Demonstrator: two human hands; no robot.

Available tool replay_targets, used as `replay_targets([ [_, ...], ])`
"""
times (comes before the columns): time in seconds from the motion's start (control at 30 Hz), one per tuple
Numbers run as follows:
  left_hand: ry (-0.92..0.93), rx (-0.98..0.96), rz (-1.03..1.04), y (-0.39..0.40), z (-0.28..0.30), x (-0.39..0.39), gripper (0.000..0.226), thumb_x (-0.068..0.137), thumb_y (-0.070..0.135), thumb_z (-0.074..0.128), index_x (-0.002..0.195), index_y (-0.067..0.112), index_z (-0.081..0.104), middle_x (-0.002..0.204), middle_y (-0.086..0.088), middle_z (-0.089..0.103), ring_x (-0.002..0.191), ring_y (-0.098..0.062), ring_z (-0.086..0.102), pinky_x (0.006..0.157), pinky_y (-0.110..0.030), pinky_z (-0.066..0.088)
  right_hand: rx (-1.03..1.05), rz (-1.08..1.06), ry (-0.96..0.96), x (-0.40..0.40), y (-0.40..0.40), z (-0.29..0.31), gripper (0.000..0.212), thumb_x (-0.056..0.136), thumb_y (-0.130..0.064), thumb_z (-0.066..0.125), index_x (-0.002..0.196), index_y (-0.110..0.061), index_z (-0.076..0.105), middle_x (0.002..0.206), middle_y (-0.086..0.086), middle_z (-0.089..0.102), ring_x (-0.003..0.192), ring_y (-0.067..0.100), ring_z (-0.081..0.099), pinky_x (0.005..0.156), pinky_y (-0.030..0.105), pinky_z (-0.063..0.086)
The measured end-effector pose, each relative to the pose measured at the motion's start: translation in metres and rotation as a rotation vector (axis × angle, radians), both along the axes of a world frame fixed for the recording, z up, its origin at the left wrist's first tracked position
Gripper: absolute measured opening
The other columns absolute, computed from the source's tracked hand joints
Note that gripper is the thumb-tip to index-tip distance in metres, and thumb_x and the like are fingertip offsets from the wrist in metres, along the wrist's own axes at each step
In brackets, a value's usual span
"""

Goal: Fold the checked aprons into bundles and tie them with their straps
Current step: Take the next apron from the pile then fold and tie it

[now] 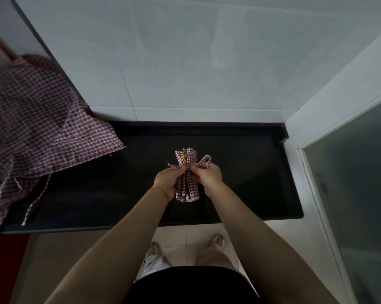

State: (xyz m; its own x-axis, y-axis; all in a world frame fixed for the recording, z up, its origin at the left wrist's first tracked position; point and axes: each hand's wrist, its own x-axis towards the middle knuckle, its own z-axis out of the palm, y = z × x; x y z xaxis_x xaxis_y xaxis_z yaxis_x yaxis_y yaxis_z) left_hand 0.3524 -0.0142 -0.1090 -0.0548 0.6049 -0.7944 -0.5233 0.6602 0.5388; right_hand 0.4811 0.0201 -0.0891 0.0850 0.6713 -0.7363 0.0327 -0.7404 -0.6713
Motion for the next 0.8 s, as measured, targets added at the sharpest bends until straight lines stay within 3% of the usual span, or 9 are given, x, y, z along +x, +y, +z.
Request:
replay_targets([
  [0.1,0.015,-0.008,0.021,0.002,0.002,0.003,0.026,0.088,0.012,0.07,0.114,0.007,0.068,0.111,-0.011,0.072,0.103,-0.027,0.069,0.094,-0.046,0.054,0.021,0.072,-0.12,0.001,0.001,0.003,0.003,0.091,-0.014,0.069,0.092,-0.016,0.068,0.095,0.002,0.071,0.087,0.016,0.068,0.079,0.032,0.055],
  [0.2,0.006,-0.009,0.069,0.002,0.001,0.006,0.026,0.087,0.01,0.071,0.113,0.005,0.068,0.111,-0.012,0.072,0.103,-0.027,0.07,0.096,-0.046,0.054,0.046,0.078,-0.19,0.001,0.002,0.003,0.007,0.094,-0.017,0.064,0.1,-0.014,0.066,0.097,0.002,0.068,0.082,0.013,0.064,0.065,0.025,0.048],
  [0.33,-0.001,-0.038,0.109,0.003,-0.004,0.009,0.023,0.089,0.009,0.069,0.111,0.004,0.069,0.111,-0.013,0.072,0.102,-0.027,0.07,0.096,-0.045,0.053,0.051,0.059,-0.262,-0.005,0.003,-0.002,0.003,0.097,-0.018,0.058,0.099,-0.02,0.06,0.102,0.001,0.065,0.09,0.015,0.065,0.086,0.036,0.056],
  [0.47,0.013,-0.044,0.147,0.0,-0.007,0.007,0.022,0.095,0.007,0.059,0.114,0.0,0.066,0.108,-0.014,0.071,0.102,-0.026,0.069,0.098,-0.043,0.053,0.057,-0.078,-0.155,-0.006,0.002,-0.004,0.01,0.099,-0.012,0.053,0.095,-0.021,0.053,0.107,0.006,0.065,0.089,0.017,0.07,0.079,0.035,0.06],
  [0.6,0.092,-0.016,0.128,-0.005,0.0,0.009,0.02,0.1,0.007,0.052,0.115,-0.001,0.061,0.112,-0.018,0.068,0.107,-0.03,0.066,0.097,-0.039,0.052,0.041,-0.247,-0.033,-0.003,-0.003,0.002,0.017,0.101,-0.009,0.049,0.116,-0.017,0.052,0.107,0.01,0.065,0.083,0.018,0.072,0.061,0.027,0.059],
  [0.7,0.112,0.002,0.076,-0.007,0.005,0.011,0.013,0.1,0.008,0.05,0.101,0.004,0.063,0.101,-0.012,0.071,0.099,-0.024,0.068,0.097,-0.041,0.053,0.034,-0.299,0.004,0.0,-0.007,0.0,0.017,0.102,-0.009,0.048,0.117,-0.015,0.052,0.104,0.011,0.067,0.082,0.019,0.072,0.059,0.026,0.059],
  [0.8,0.164,0.027,0.037,-0.007,0.002,0.008,0.016,0.097,0.013,0.058,0.107,0.005,0.067,0.107,-0.012,0.073,0.099,-0.024,0.071,0.093,-0.044,0.056,-0.017,-0.294,0.023,0.008,-0.007,-0.003,0.015,0.098,-0.01,0.056,0.113,-0.008,0.06,0.102,0.012,0.071,0.082,0.019,0.073,0.066,0.029,0.061],
])
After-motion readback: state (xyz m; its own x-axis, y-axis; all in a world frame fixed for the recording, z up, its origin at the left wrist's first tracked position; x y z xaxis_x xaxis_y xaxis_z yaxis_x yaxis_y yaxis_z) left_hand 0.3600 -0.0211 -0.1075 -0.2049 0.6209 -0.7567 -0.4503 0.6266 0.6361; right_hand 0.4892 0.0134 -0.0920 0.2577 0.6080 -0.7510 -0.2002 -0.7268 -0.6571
